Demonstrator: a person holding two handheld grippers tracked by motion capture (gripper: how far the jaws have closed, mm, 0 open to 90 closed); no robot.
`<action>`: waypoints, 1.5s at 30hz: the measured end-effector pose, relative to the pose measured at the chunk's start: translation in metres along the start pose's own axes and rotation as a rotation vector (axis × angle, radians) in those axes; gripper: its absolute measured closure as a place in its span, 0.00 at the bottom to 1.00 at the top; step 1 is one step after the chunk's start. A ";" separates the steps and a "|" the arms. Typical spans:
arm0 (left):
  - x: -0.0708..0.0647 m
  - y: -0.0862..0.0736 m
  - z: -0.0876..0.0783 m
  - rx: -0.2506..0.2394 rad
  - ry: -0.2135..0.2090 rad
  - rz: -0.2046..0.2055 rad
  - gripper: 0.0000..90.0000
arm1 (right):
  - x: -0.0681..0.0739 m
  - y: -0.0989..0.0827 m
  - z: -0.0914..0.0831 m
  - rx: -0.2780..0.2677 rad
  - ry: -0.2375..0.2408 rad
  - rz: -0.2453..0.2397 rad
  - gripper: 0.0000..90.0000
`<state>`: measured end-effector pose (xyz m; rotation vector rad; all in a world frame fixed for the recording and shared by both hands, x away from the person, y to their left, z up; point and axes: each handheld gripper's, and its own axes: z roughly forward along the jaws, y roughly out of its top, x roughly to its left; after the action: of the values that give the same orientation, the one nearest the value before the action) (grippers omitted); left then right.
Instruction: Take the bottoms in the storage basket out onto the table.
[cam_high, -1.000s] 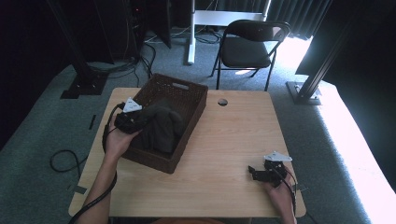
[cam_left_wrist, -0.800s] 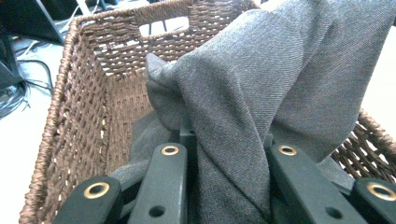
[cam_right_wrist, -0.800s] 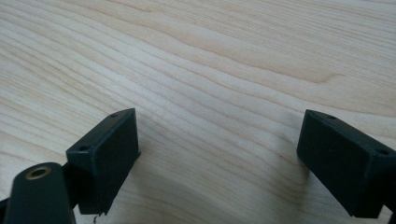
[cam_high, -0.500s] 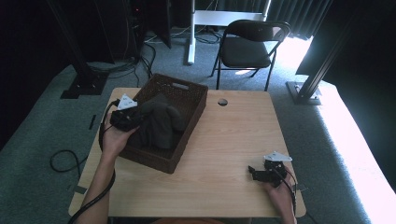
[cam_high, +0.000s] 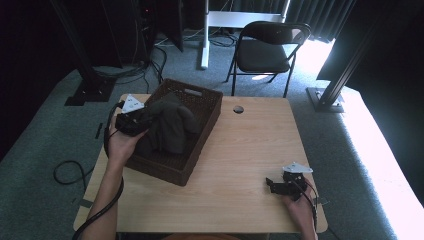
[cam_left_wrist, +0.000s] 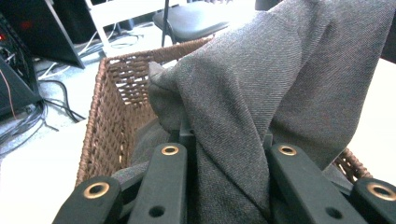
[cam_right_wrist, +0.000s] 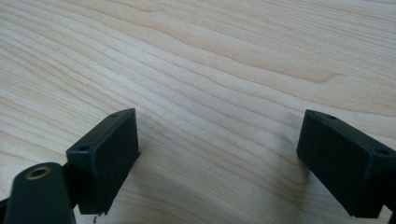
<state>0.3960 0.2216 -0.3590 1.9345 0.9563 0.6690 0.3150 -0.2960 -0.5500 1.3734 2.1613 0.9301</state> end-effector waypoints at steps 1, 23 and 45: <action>0.000 0.001 -0.001 -0.002 0.001 0.002 0.85 | 0.000 0.000 0.000 0.000 0.000 0.000 0.14; -0.003 0.021 -0.006 -0.034 0.004 0.015 0.85 | 0.000 0.000 0.000 -0.001 0.000 -0.001 0.14; -0.005 0.037 -0.010 -0.058 0.008 0.021 0.85 | 0.000 0.000 0.000 0.000 0.000 -0.002 0.14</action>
<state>0.3992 0.2095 -0.3220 1.8946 0.9136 0.7096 0.3150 -0.2961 -0.5500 1.3713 2.1618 0.9299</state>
